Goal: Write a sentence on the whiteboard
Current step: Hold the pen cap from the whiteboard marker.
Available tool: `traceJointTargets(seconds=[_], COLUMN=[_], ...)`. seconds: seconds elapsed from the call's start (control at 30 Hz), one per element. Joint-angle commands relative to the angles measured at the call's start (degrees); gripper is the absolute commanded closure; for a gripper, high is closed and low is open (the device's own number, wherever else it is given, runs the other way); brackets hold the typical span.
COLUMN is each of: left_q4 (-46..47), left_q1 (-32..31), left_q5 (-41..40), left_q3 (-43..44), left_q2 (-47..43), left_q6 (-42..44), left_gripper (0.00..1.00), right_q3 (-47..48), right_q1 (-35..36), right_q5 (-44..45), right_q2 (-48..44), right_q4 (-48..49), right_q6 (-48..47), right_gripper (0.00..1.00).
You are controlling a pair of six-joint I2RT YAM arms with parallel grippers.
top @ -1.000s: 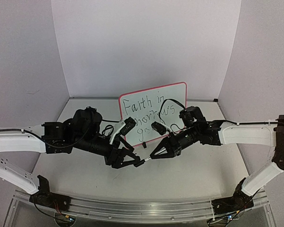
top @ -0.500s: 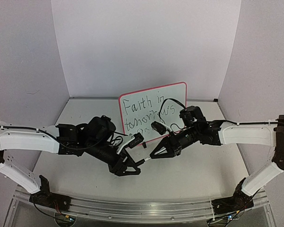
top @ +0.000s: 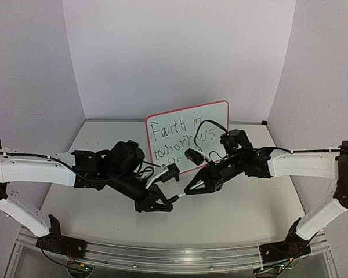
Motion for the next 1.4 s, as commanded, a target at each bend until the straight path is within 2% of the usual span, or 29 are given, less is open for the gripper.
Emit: traceJointTargets(seconds=[0.0, 0.73, 1.37], left_q4=[1.9, 7.0, 15.7], left_q1=[0.0, 1.1, 5.0], left_q5=[1.6, 3.8, 7.8], left_q3=[3.4, 8.2, 8.1], left_q2=[0.4, 3.0, 1.2], left_q6=[1.1, 3.7, 1.5], left_gripper=[1.00, 1.00, 1.00], right_q3=[1.1, 3.9, 5.7], right_q1=[0.9, 7.3, 10.8], right_q5=[-2.0, -2.1, -3.4], right_q2=[-0.8, 3.7, 6.7], right_q4=[2.2, 2.3, 3.1], right_q6=[-0.2, -2.2, -2.0], right_gripper=[1.00, 1.00, 1.00])
